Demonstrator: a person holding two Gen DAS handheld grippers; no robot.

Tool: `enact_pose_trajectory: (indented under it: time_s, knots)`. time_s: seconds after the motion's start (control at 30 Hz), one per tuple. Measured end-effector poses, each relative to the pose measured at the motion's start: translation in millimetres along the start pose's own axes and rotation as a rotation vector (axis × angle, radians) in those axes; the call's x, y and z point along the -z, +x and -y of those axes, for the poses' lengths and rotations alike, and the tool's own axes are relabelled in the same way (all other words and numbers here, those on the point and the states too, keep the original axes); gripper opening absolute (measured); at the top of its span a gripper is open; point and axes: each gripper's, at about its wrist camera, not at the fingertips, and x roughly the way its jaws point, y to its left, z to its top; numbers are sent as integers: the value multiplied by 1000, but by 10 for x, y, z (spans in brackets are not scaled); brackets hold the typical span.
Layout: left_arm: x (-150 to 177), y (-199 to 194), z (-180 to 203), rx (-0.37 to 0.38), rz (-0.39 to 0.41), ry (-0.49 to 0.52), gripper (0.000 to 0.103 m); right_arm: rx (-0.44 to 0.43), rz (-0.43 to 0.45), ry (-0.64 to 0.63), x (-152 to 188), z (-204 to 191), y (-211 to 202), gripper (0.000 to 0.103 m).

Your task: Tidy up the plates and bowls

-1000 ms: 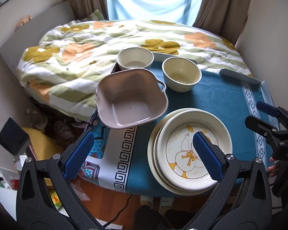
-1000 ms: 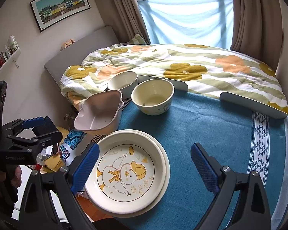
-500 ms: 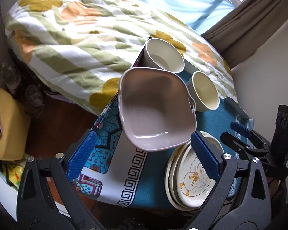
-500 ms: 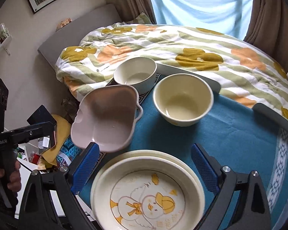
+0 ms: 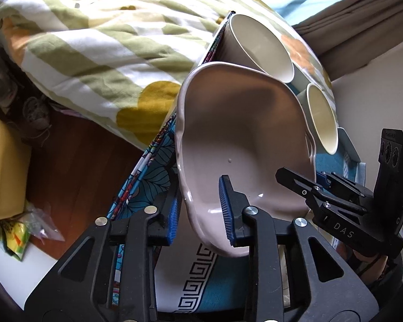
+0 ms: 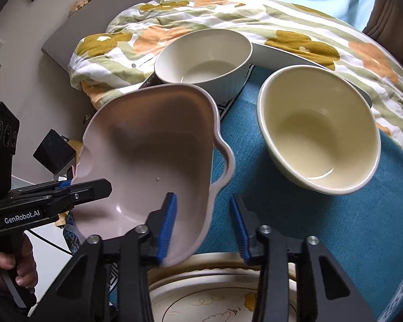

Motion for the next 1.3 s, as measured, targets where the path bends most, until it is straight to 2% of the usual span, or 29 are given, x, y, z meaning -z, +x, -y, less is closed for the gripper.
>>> enact_pose_trajectory:
  time_s: [0.03,0.1,0.43,0.57,0.73,1.0,1.3]
  knots:
    - [-9,9,2,-5,1,6,19,-3,-3,0,-2,1,21,21]
    - [-2,1,18,-18,10,19,18,1,-6,-6,3,-7,47,15]
    - [172,-331,281,-122,102,95,18,-23,70,-53,136,-109,-246,15]
    - [321,-600,536,-150,152,126,18,-50,121,-56,246,-88,-550,15]
    - [594,-898,1048,-168,213,190,18,-41,196,-50,540,39,-1102,15]
    - [1186,-977,2063,-89,224,306,18,28,277,56,1288,609,-1955,15]
    - [1876,-488,3160,14,128,441,18,142,307,213,2187,1442,-2532,15]
